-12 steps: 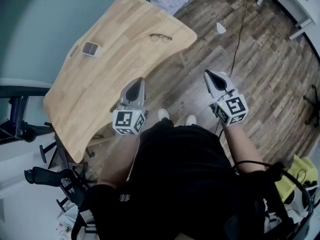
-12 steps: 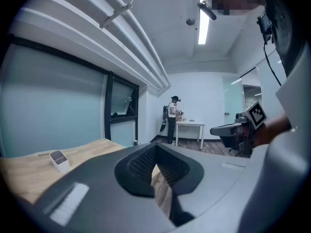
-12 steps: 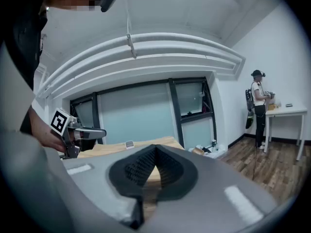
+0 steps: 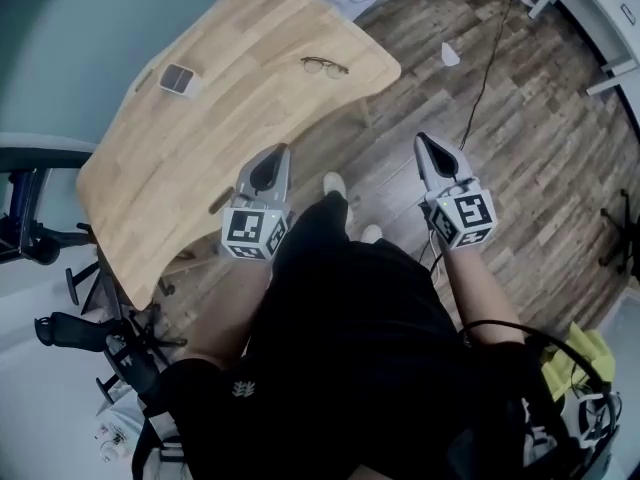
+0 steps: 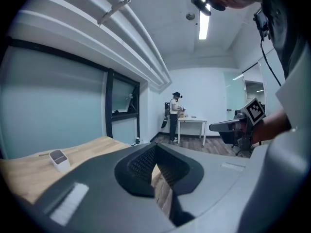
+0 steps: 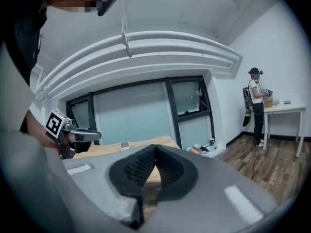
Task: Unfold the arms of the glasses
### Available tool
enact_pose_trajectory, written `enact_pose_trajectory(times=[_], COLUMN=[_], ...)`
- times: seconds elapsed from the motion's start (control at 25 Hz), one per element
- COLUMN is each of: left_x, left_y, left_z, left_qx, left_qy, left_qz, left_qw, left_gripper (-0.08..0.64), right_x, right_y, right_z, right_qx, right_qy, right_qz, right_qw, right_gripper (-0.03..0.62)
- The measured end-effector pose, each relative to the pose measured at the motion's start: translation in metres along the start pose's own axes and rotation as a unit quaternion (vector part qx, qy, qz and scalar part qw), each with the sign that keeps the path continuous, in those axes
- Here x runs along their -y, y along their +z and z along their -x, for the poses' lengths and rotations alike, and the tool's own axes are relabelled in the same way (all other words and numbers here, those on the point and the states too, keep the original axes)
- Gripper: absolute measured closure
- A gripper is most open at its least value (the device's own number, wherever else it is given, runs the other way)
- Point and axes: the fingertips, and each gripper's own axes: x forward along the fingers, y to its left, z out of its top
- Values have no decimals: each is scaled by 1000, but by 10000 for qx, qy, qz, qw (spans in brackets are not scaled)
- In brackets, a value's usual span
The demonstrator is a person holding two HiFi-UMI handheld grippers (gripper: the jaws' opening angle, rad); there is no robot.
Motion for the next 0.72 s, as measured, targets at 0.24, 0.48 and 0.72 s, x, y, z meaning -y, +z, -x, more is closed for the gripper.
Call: enact_pose_trajectory(times=[0.24, 0.48, 0.72], left_x=[-45, -98, -159], left_y=[-5, 2, 5], left_z=[-51, -124, -187], left_qx=[1, -14, -118], left_qy=[21, -143, -234], left_qz=[20, 46, 132], left_qw=[10000, 9999, 9996], left_gripper=[554, 554, 554], right_x=[27, 55, 53], right_y=[1, 22, 23], right_z=[-51, -131, -235], right_qx=[-191, -397, -819], right_qy=[-136, -234, 307], right_qz=[7, 247, 454], right_qw=[9997, 9986, 9951], right_gripper=[592, 592, 592])
